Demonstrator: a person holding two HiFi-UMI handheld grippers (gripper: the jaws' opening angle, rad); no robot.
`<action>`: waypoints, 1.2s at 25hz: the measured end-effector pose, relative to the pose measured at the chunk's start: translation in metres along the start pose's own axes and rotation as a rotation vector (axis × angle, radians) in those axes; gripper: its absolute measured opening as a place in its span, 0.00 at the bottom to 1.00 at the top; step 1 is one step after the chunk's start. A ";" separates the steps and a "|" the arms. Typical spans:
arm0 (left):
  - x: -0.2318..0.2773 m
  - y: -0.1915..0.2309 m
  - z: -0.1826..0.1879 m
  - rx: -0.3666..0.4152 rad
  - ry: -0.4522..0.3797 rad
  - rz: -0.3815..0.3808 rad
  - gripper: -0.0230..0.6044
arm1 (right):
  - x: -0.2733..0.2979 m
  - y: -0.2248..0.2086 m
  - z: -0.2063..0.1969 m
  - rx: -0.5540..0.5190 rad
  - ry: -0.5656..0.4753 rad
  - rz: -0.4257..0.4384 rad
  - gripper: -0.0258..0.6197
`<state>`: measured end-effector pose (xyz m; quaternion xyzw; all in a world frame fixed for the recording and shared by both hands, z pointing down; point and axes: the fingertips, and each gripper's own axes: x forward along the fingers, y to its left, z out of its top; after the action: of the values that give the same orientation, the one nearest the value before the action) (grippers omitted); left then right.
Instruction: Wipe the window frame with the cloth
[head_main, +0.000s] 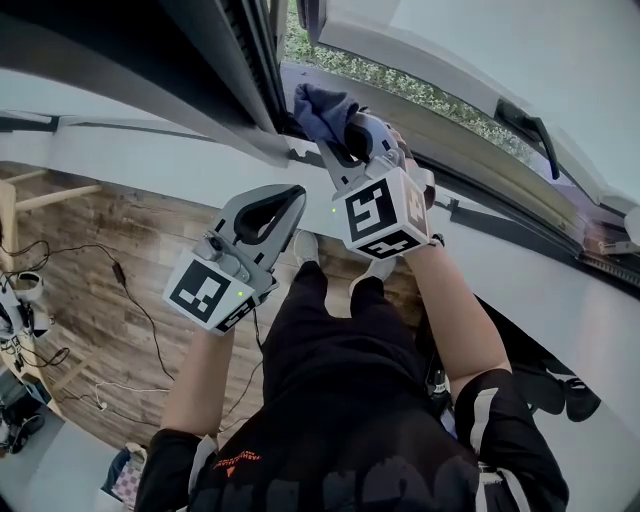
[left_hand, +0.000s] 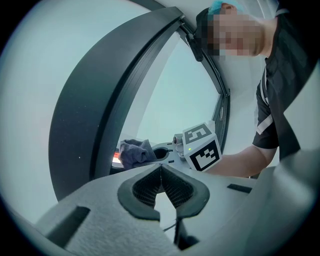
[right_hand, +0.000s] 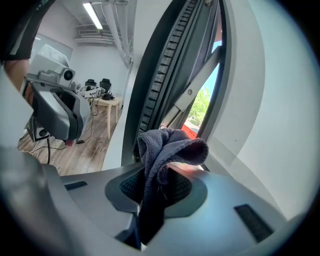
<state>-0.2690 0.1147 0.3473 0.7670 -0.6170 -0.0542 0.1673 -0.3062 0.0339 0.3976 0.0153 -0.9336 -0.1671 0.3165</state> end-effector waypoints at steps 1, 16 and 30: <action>0.002 -0.002 -0.001 0.000 0.002 -0.005 0.07 | -0.002 -0.002 -0.002 0.006 0.002 -0.002 0.15; 0.038 -0.032 -0.002 0.018 0.026 -0.070 0.07 | -0.034 -0.021 -0.031 0.032 0.016 -0.033 0.14; 0.079 -0.077 -0.009 0.030 0.050 -0.151 0.07 | -0.081 -0.045 -0.076 0.080 0.041 -0.097 0.14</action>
<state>-0.1763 0.0539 0.3403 0.8150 -0.5538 -0.0383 0.1663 -0.1995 -0.0205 0.3920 0.0768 -0.9310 -0.1445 0.3264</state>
